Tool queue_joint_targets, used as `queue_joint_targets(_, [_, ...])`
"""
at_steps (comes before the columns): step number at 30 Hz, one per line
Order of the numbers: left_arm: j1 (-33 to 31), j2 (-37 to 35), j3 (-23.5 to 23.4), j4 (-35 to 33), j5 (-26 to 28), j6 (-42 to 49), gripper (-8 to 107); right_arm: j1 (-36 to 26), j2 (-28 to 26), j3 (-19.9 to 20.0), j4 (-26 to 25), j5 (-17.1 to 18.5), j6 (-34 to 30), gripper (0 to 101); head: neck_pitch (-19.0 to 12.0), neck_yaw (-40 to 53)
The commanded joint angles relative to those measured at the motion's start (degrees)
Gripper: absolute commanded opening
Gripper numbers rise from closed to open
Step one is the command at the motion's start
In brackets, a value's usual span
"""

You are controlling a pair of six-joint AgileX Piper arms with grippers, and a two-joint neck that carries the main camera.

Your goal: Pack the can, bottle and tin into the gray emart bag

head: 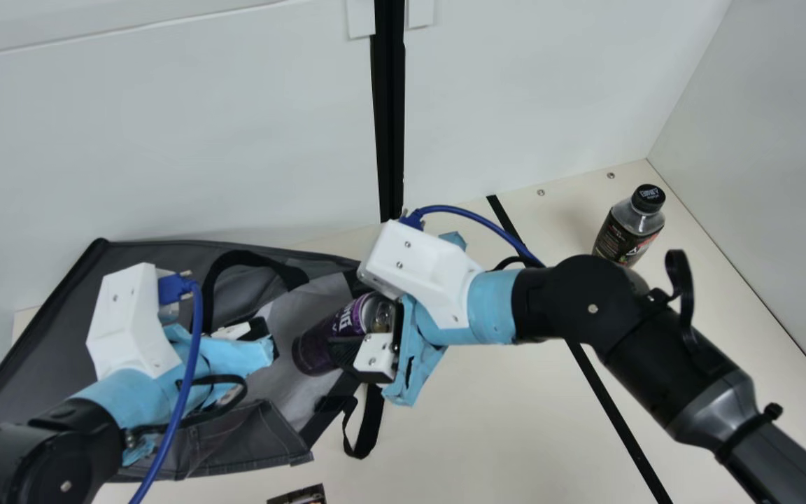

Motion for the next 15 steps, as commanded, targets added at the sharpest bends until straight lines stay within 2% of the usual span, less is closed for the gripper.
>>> queue_joint_targets(1, [0.0, 0.0, 0.0, 0.0, 0.0, 0.0, 10, 0.4, 0.4, 0.7, 1.7, -1.4, -1.5, 0, -1.3, -0.1])
queue_joint_targets(15, [0.0, 0.0, 0.0, 0.0, 0.0, 0.0, 10, 3.2, 5.2, 3.6, 12.9, -9.3, -12.7, 0, -1.3, -0.1])
